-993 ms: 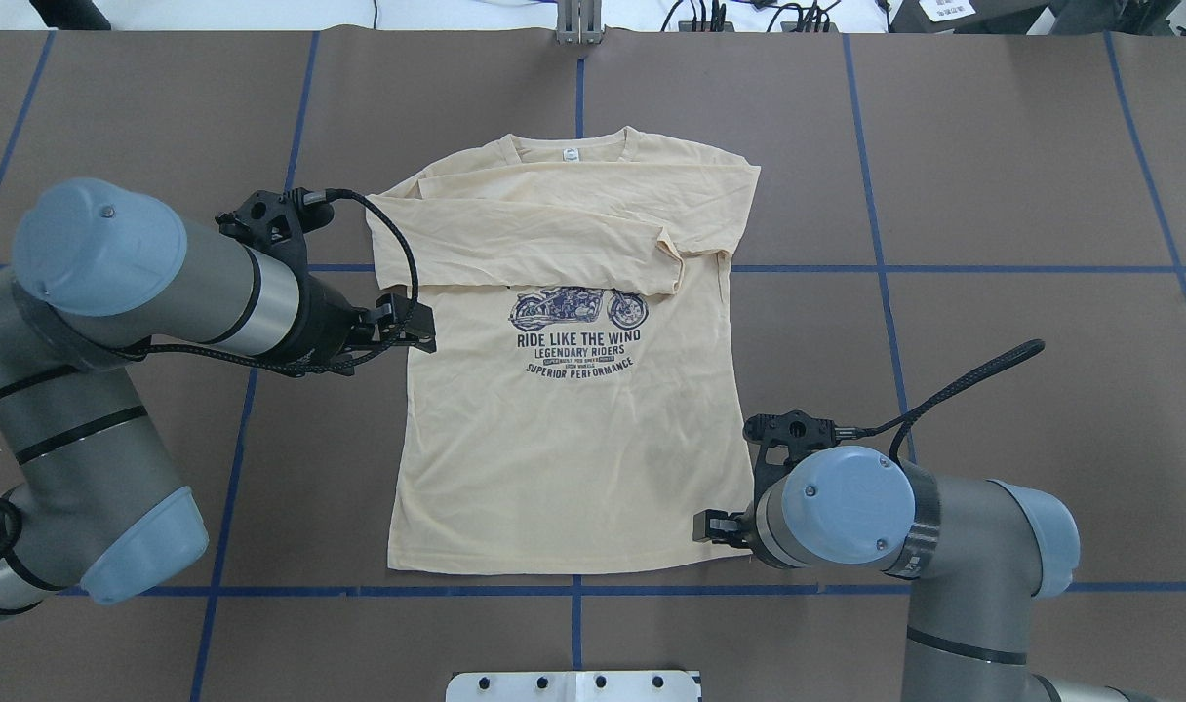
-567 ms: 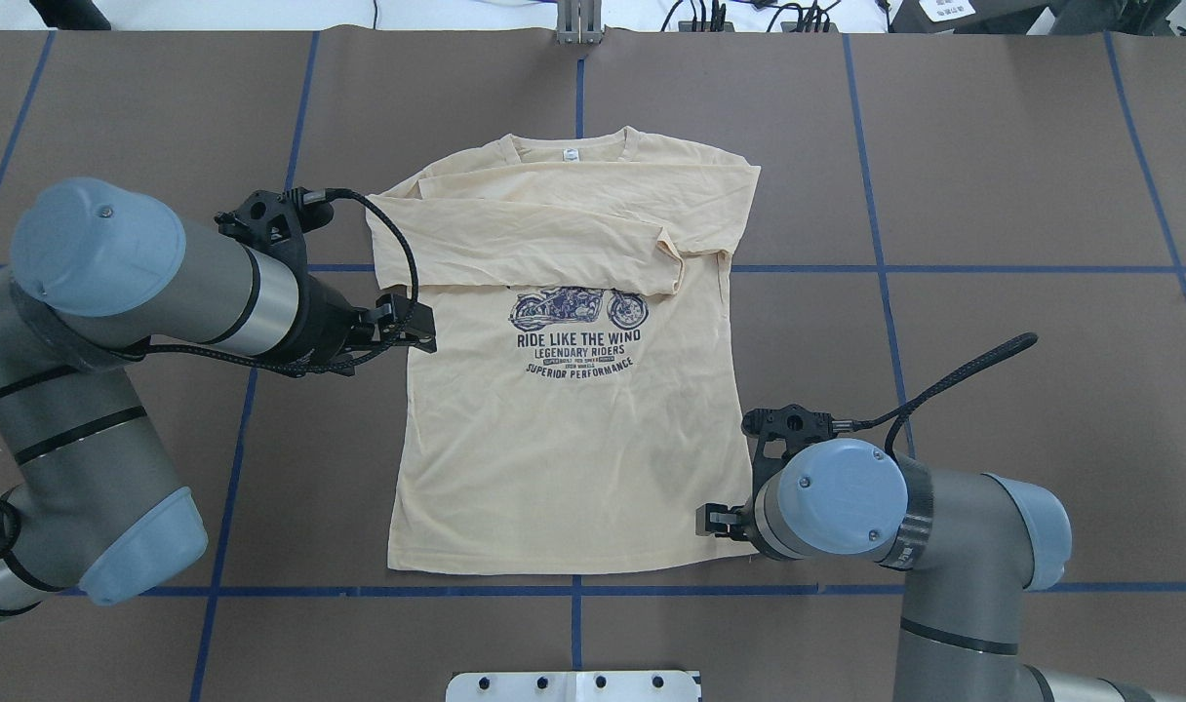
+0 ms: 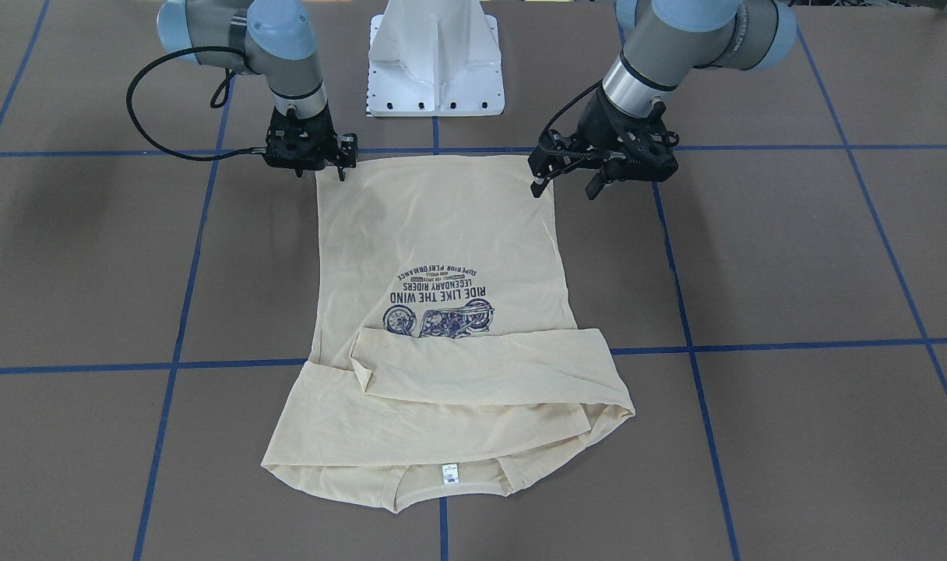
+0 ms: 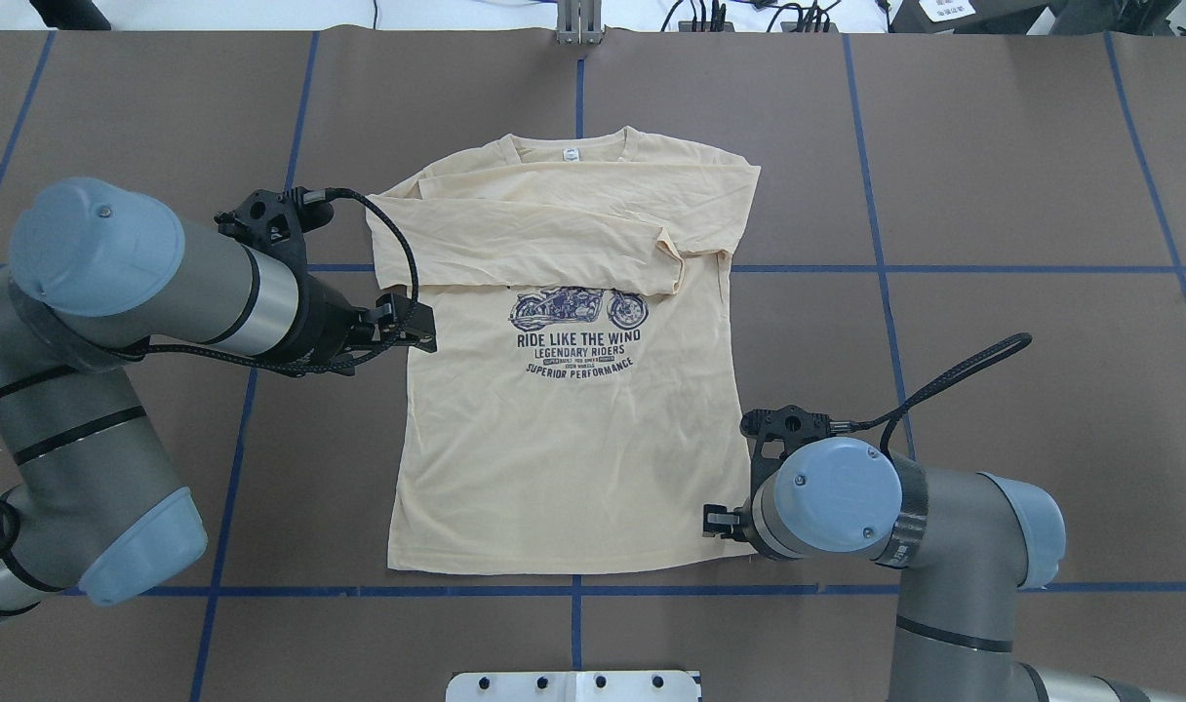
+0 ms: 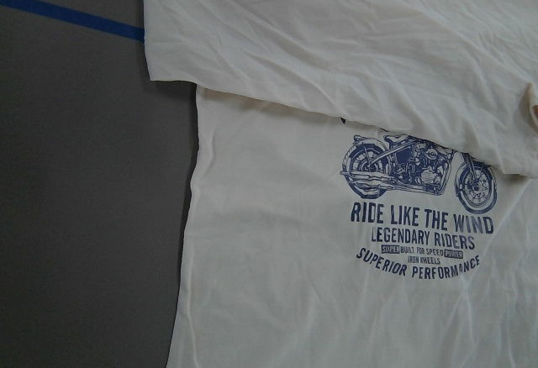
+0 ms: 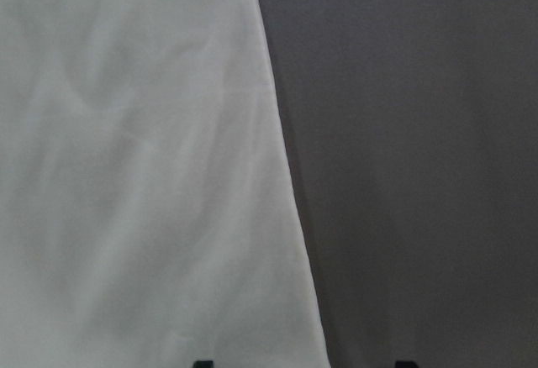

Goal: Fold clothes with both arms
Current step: 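Move both grippers to the hem corners nearest the robot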

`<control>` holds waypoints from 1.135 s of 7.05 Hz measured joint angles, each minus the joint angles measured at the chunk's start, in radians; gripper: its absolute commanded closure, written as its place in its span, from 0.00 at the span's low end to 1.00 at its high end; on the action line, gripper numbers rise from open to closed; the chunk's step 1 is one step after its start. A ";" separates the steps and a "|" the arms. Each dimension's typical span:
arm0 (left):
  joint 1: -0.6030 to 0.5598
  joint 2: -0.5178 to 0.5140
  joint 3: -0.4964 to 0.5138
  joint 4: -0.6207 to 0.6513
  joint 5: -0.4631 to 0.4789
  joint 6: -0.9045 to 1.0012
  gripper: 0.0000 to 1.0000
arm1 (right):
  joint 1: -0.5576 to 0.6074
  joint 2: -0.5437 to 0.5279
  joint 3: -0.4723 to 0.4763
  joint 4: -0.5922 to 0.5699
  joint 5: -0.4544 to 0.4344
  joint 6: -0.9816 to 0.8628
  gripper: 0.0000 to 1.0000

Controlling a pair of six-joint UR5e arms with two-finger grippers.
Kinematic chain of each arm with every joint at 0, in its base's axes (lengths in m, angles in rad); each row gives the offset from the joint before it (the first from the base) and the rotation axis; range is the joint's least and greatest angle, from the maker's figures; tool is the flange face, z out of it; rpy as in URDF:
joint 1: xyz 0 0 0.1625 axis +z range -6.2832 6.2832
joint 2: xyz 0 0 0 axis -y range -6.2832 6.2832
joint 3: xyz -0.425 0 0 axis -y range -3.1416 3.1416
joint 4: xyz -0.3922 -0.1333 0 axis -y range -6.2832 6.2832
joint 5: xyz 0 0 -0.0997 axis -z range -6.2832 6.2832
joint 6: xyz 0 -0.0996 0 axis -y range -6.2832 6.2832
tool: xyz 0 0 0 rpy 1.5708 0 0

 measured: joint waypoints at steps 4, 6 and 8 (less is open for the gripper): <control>0.000 0.002 -0.006 0.000 0.000 0.000 0.00 | 0.001 0.000 0.000 0.000 0.013 0.000 0.89; 0.000 0.002 -0.008 0.000 0.000 0.000 0.00 | 0.002 0.000 0.002 0.000 0.017 0.001 1.00; 0.000 0.003 -0.008 0.000 0.000 0.000 0.00 | 0.002 0.003 0.010 0.001 0.017 0.002 1.00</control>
